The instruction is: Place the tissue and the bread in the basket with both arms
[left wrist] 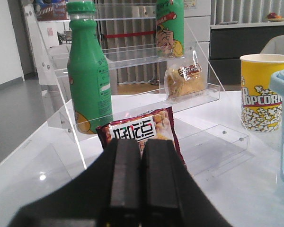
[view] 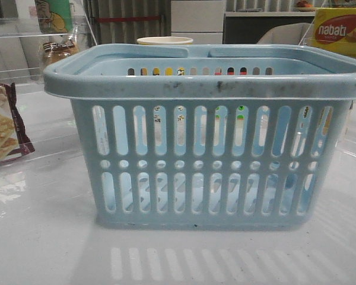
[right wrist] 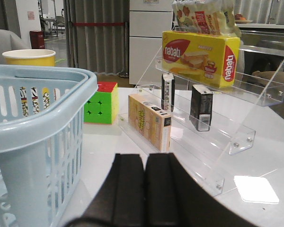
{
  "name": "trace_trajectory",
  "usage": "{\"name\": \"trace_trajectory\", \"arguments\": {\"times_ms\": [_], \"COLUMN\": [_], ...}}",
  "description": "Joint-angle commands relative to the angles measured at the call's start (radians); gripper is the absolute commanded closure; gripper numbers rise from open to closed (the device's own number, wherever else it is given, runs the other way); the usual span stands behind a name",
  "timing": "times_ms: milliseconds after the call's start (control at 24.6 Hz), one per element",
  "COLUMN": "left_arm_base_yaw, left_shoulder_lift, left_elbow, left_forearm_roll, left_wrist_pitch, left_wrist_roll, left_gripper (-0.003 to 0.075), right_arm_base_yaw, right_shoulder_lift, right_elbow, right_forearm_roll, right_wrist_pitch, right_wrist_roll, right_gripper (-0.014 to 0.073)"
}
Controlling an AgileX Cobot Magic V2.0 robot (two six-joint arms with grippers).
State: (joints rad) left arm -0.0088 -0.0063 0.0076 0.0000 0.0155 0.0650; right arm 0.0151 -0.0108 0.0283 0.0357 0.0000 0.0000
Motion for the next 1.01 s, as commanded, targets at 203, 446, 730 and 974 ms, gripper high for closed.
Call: {"name": "trace_trajectory", "arguments": {"times_ms": [203, 446, 730, 974], "left_arm_base_yaw": [0.0, 0.0, 0.0, 0.0], "left_shoulder_lift": [-0.013, 0.083, 0.304, 0.415], "left_elbow": [-0.163, -0.494, -0.709, -0.69], "left_forearm_roll": [-0.014, -0.096, -0.096, -0.091], "left_wrist_pitch": [-0.133, 0.154, 0.47, 0.654], "left_wrist_roll": [-0.015, -0.015, -0.015, -0.015], "left_gripper": [0.0629, 0.0629, 0.0629, 0.0629], "right_arm_base_yaw": [0.001, 0.001, 0.001, 0.001], "right_shoulder_lift": [-0.018, 0.096, 0.344, 0.512], "right_elbow": [-0.159, -0.491, -0.704, -0.701], "right_forearm_roll": [0.011, -0.012, -0.012, -0.012], "right_wrist_pitch": [-0.06, 0.187, 0.443, 0.584], "right_wrist_roll": [-0.006, -0.007, -0.007, -0.007], "right_gripper": [0.0524, 0.0524, 0.0524, 0.0524]}}
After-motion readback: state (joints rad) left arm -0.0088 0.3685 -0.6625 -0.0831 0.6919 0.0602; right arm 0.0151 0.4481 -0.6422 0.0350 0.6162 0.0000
